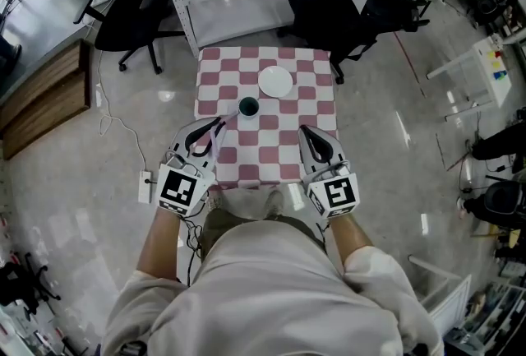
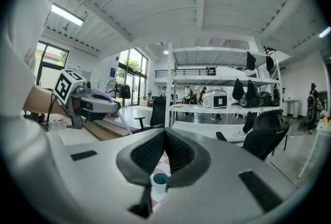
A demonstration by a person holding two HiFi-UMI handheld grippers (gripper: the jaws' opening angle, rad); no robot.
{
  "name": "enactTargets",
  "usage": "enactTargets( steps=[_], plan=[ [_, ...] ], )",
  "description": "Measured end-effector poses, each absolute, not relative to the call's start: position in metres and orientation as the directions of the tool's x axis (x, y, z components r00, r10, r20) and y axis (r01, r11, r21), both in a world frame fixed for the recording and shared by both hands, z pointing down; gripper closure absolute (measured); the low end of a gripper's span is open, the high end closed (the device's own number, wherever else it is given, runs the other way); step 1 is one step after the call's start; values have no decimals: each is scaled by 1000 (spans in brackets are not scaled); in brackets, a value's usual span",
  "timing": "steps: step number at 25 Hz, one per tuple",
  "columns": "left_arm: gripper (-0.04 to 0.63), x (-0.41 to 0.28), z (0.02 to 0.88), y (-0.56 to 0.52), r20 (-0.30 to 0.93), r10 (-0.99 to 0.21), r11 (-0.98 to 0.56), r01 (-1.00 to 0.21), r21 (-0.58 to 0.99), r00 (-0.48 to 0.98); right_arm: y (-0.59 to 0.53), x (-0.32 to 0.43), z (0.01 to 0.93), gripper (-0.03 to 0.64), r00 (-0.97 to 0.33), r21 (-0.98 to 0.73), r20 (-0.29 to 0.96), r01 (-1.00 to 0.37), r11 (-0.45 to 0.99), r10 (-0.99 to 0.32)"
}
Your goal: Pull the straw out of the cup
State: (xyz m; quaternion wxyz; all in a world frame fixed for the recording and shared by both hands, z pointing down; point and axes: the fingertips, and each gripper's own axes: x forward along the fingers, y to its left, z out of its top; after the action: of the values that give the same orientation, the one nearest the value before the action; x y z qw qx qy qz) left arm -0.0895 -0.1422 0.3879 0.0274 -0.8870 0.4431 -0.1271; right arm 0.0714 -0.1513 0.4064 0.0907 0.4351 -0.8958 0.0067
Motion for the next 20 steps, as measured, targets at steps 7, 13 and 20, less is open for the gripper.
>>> enactTargets(
  steps=[7,13,20],
  plan=[
    [558,-91,385,-140,196,-791,-609,-776,-164,580,-150,68,406,614,-608,70,168,-778,625,-776],
    [560,-90,380,-135,188,-789,-613,-773,-164,585,-148,68,408,614,-607,69,169,-779,623,-777],
    [558,-91,380,-133,186,-790,-611,-775,-162,584,-146,65,408,614,-614,69,166,-773,630,-771]
  ],
)
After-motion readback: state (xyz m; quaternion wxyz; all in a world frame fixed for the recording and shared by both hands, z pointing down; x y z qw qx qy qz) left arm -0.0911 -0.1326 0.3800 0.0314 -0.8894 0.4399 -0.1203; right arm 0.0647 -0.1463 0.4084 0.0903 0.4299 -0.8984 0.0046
